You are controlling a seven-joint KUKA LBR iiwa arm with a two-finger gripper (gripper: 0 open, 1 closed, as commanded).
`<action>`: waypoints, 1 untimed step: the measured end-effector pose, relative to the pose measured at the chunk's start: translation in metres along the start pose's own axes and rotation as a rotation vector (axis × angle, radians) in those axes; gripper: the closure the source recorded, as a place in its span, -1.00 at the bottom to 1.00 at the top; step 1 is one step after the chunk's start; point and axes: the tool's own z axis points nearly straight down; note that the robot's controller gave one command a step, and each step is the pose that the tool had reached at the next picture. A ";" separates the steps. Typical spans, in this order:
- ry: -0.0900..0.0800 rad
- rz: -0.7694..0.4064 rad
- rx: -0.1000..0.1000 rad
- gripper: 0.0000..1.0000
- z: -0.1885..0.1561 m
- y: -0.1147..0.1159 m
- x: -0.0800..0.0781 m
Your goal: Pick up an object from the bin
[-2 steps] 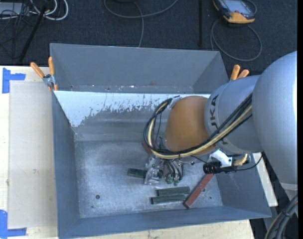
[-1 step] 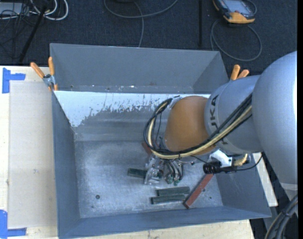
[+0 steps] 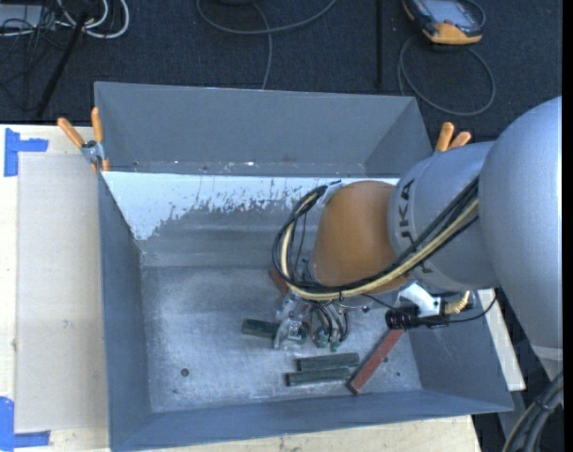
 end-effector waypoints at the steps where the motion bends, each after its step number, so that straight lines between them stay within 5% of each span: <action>1: 0.016 0.000 0.007 1.00 -0.016 -0.002 0.003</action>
Offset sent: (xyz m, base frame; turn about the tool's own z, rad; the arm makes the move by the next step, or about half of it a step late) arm 0.0000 0.0000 0.0077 0.0000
